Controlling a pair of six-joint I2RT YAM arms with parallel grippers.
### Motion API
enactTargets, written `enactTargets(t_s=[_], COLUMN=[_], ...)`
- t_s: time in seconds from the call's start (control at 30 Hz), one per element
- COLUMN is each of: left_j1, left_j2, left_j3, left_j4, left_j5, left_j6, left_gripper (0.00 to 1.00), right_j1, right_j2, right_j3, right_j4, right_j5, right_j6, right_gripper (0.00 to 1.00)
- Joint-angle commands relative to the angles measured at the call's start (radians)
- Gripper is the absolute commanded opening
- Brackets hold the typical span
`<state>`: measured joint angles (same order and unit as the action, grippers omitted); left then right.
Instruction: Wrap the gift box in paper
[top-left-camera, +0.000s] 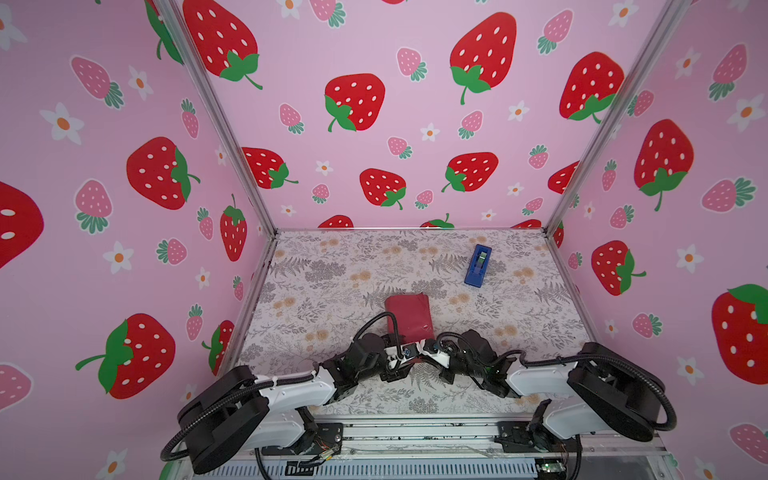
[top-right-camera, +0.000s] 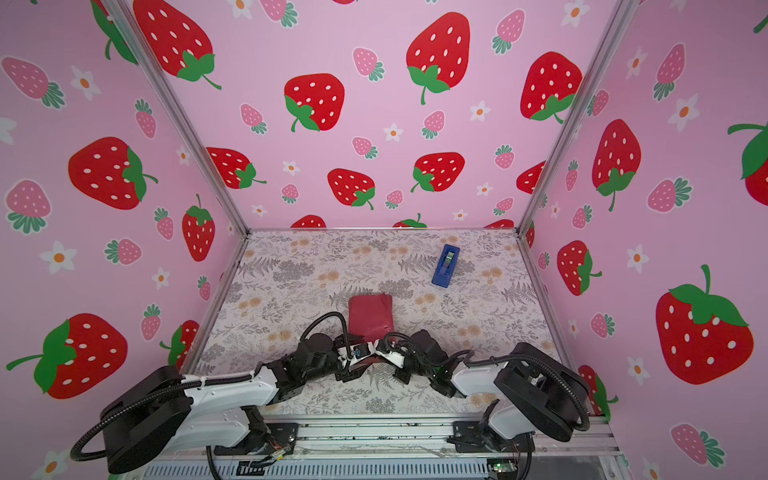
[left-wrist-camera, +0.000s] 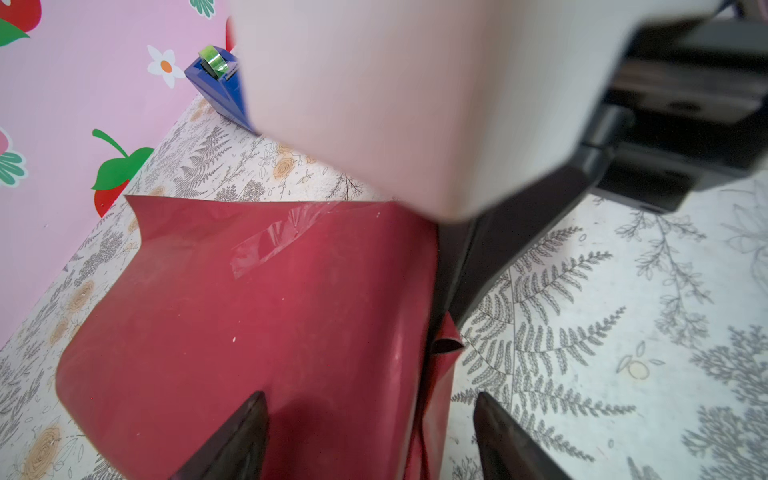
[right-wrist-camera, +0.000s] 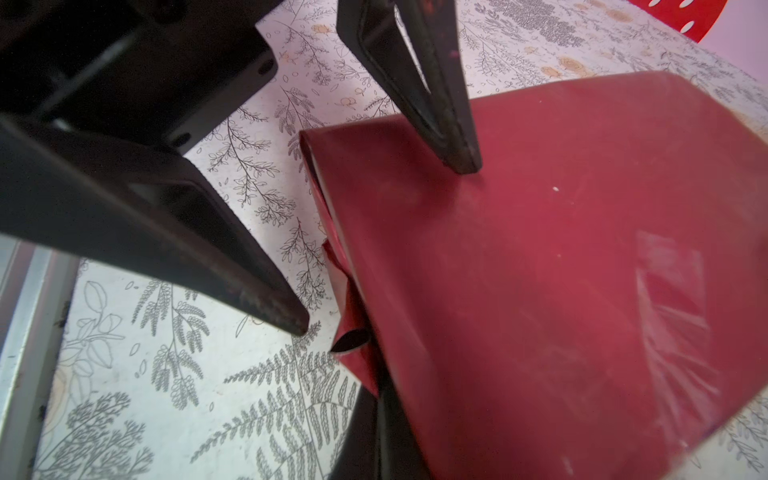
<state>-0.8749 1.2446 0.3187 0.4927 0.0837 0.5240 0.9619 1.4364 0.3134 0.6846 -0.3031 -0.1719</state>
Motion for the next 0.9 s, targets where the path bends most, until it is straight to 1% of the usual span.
enactTargets(t_s=[0.0, 0.13, 0.27, 0.43, 0.63, 0.7, 0.87], left_j1=[-0.008, -0.008, -0.018, -0.019, -0.027, -0.030, -0.039], left_j2=[0.014, 0.032, 0.060, 0.085, 0.112, 0.125, 0.153], left_j3=[-0.004, 0.009, 0.024, 0.038, 0.052, 0.060, 0.085], left_j4=[-0.044, -0.049, -0.039, -0.039, -0.038, -0.036, -0.043], left_j5=[0.043, 0.032, -0.005, -0.010, -0.035, -0.051, -0.089], left_j6=[0.030, 0.029, 0.044, 0.057, 0.058, 0.054, 0.037], left_gripper=[0.78, 0.78, 0.78, 0.78, 0.77, 0.76, 0.67], right_j1=[-0.019, -0.026, -0.026, -0.026, -0.028, -0.027, -0.026], right_j2=[-0.002, 0.021, 0.023, 0.016, 0.008, 0.004, -0.010], right_j3=[0.040, 0.069, 0.088, 0.105, 0.107, 0.105, 0.095], right_j4=[-0.008, -0.043, -0.061, -0.088, -0.105, -0.104, -0.108], right_j5=[-0.072, -0.099, -0.131, -0.155, -0.140, -0.137, -0.109], right_j6=[0.025, 0.029, 0.035, 0.034, 0.039, 0.045, 0.059], right_gripper=[0.00, 0.00, 0.00, 0.00, 0.00, 0.00, 0.01])
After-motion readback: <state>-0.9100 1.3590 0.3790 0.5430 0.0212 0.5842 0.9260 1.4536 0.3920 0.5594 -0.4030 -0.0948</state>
